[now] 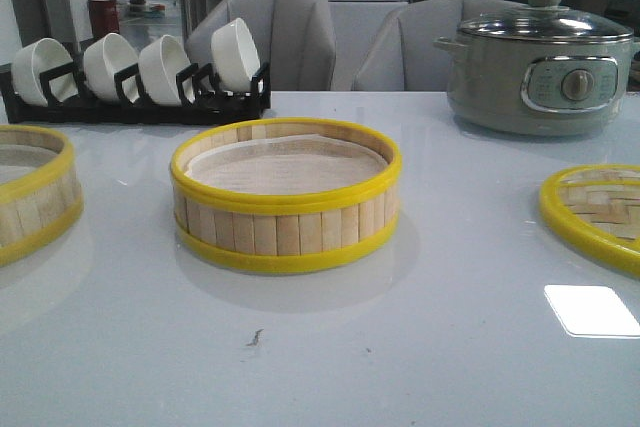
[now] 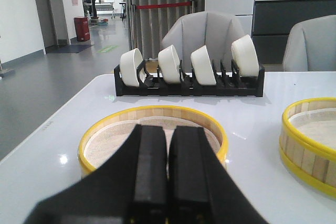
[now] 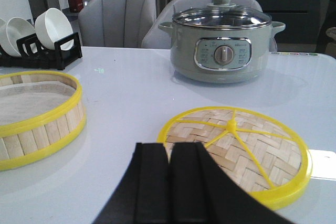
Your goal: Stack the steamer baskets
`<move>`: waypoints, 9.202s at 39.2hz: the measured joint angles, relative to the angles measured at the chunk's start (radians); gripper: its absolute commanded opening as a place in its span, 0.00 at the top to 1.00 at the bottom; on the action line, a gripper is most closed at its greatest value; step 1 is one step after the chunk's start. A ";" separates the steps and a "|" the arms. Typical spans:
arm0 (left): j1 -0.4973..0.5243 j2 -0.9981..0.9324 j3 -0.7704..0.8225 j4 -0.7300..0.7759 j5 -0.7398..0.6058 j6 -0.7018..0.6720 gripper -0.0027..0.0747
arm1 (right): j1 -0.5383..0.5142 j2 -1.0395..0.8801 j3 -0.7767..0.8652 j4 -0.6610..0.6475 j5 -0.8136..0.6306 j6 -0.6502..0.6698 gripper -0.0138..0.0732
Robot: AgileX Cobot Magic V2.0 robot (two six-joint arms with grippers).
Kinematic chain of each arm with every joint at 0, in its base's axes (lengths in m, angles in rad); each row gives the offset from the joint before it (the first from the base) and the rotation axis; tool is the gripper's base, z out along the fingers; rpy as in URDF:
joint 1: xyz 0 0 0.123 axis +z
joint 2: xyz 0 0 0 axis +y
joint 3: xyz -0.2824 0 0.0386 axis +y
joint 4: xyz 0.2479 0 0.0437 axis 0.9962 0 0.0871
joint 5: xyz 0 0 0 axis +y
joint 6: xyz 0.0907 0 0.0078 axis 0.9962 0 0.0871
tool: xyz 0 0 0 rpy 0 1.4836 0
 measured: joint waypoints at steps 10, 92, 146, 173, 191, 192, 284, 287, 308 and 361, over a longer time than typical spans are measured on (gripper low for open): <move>0.000 0.000 0.000 0.000 0.000 0.000 0.85 | 0.000 0.000 0.000 0.000 0.000 0.000 0.78; 0.000 1.054 -1.209 -0.058 0.954 0.094 0.85 | 0.000 0.000 0.000 0.000 0.000 0.000 0.78; 0.000 1.054 -1.209 -0.062 0.957 0.094 0.85 | 0.031 0.805 -0.726 0.008 0.246 0.099 0.78; 0.000 1.054 -1.209 -0.194 0.955 0.223 0.62 | 0.031 0.809 -0.729 -0.035 0.450 0.099 0.33; 0.000 1.183 -1.209 -0.310 0.926 0.262 0.39 | 0.031 0.809 -0.729 -0.037 0.454 0.099 0.33; 0.000 1.205 -1.209 -0.315 0.922 0.262 0.39 | 0.031 0.809 -0.729 -0.037 0.454 0.099 0.33; -0.614 1.892 -1.664 -0.377 0.788 0.136 0.85 | 0.031 0.809 -0.729 -0.037 0.454 0.099 0.33; -0.643 1.915 -1.668 -0.374 0.771 0.135 0.85 | 0.031 0.809 -0.729 -0.037 0.454 0.099 0.33; -0.678 2.042 -1.791 -0.353 0.756 0.128 0.85 | 0.031 0.809 -0.729 -0.037 0.454 0.099 0.33; -0.726 2.064 -1.804 -0.338 0.757 0.125 0.42 | 0.031 0.809 -0.729 -0.037 0.454 0.099 0.33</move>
